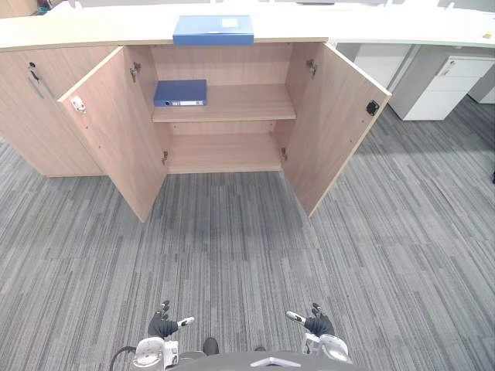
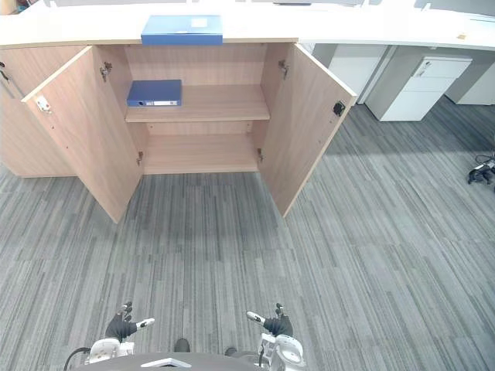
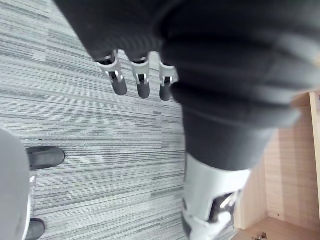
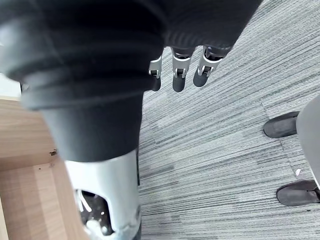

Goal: Walk over to the cabinet, pick up the folder, carry it to the office cabinet, place the folder inside the office cabinet, then close the office cabinet door

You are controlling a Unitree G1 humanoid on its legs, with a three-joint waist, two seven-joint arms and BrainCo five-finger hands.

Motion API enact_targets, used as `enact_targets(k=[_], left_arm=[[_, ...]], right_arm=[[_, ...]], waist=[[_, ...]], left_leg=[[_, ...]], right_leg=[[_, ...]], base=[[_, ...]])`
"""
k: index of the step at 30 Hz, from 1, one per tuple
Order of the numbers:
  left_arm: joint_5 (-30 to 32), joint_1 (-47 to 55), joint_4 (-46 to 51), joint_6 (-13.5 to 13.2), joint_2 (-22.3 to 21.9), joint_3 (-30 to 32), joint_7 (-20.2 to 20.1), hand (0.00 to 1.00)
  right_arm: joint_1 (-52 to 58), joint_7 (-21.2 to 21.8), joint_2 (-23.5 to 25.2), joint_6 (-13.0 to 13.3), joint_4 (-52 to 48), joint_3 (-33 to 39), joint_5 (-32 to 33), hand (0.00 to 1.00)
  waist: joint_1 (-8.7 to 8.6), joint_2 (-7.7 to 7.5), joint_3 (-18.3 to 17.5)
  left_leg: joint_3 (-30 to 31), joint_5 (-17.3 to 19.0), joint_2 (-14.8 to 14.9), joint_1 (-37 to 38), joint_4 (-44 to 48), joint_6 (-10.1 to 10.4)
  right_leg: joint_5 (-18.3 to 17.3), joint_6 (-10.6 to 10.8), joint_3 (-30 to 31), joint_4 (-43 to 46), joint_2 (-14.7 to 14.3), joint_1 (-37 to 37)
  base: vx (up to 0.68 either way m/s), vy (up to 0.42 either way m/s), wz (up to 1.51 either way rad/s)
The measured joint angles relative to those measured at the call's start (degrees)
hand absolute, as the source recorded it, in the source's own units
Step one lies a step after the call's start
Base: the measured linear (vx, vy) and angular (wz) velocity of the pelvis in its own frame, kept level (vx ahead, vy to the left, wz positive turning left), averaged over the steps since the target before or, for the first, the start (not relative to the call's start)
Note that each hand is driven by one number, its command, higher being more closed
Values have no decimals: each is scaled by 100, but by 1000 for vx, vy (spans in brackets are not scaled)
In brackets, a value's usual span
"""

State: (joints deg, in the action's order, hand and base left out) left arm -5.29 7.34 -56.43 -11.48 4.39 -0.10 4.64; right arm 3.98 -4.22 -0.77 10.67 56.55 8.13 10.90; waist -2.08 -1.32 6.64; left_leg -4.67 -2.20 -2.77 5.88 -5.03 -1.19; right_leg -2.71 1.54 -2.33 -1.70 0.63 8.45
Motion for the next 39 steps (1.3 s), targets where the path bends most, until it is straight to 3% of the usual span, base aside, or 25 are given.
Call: enact_targets(k=[24, 31, 33, 35, 36, 39], left_arm=[[211, -117, -143, 123, 7, 7, -134, 0], [204, -164, -133, 131, 34, 9, -133, 0], [186, -160, -98, 136, 39, 8, -133, 0], [87, -181, -74, 141, 41, 6, -129, 0], [72, -184, -72, 141, 31, 9, -123, 0], [38, -207, -95, 155, 13, -69, -124, 0]], right_arm=[[-51, 32, -68, -210, 296, 142, 3, 0], [-187, 41, -67, -237, 293, 120, 3, 0], [-219, 42, -79, -238, 284, 123, 3, 0], [-245, 42, -102, -240, 276, 154, 4, 0], [-259, 41, -119, -240, 260, 156, 4, 0], [-242, 47, -164, -221, 19, 146, 8, 0]], waist=[[0, -27, 11], [104, -48, 10], [112, -36, 6], [106, -22, 107], [118, 10, 129], [101, 137, 226]], left_leg=[[-215, 136, 6, -43, -1, 6], [-557, 364, -4, -195, 36, -80], [-621, 477, -25, -290, 44, -85], [-629, 775, -21, -418, 437, -157], [-632, 852, 1, -425, 570, -168], [-581, 1136, -16, -142, 804, -314]], right_leg=[[-5, 8, 203, -72, -3, -77], [-53, 84, 543, -57, 22, -349], [-223, 252, 561, 257, 51, -631], [-512, 518, 463, 1153, 97, -1026], [-575, 518, 437, 1481, 89, -1138], [-760, 480, 75, 3711, 200, -1947]], base=[[0, -12, -4], [43, -24, -26], [87, 20, -18], [171, 64, -8], [144, 64, -7], [183, 98, 9]])
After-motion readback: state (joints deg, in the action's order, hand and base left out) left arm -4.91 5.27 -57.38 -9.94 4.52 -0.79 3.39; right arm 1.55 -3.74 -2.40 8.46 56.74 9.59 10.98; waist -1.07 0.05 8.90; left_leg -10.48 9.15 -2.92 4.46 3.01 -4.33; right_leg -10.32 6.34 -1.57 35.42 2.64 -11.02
